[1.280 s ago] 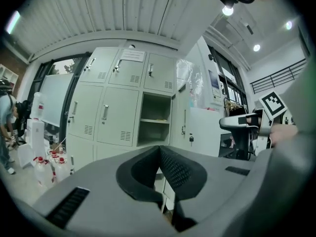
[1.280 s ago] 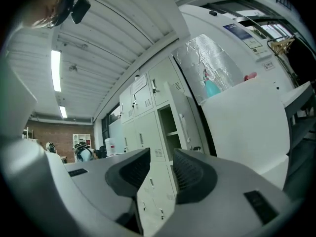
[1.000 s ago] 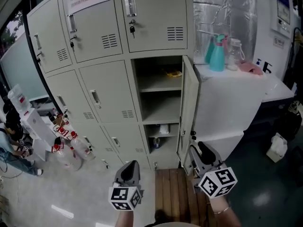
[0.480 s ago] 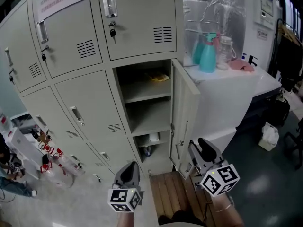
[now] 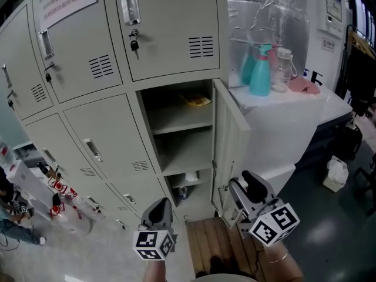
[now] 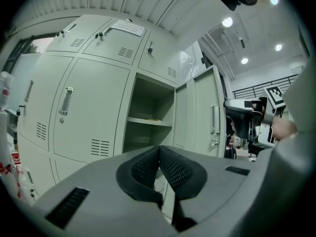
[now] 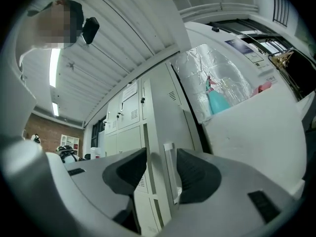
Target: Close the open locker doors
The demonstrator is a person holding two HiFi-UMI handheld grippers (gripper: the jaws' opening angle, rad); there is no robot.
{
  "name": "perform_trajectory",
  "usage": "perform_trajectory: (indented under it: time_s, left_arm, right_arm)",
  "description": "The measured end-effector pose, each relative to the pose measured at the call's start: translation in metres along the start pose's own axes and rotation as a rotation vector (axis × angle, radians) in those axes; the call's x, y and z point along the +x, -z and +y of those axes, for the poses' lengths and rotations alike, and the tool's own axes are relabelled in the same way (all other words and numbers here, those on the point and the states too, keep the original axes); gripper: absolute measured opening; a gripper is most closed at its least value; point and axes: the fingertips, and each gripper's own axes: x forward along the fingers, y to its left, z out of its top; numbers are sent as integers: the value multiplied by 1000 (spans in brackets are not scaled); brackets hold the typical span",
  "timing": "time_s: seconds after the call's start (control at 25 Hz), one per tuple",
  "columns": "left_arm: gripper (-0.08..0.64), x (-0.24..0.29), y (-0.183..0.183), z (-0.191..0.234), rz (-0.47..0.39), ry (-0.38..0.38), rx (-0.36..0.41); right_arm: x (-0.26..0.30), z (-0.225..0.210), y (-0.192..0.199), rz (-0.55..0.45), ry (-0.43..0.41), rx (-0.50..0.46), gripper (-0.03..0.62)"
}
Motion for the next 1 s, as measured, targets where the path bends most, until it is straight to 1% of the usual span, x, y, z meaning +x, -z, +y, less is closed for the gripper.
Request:
perform_trajectory:
  time_s: [0.24, 0.44, 0.72, 1.0]
  left_arm:
    - [20, 7, 0, 3, 5, -9, -2]
    - [20, -2, -3, 10, 4, -47, 4]
    - [20, -34, -7, 40, -6, -149, 3]
    - [20, -69, -5, 71, -1, -251, 15]
  right_arm:
    - [12, 1, 4, 23, -57, -25, 176]
    - [20, 9, 7, 27, -84, -41, 153]
    - [46, 42, 18, 38, -149, -84, 133]
    - [81, 70, 32, 55, -211, -68, 132]
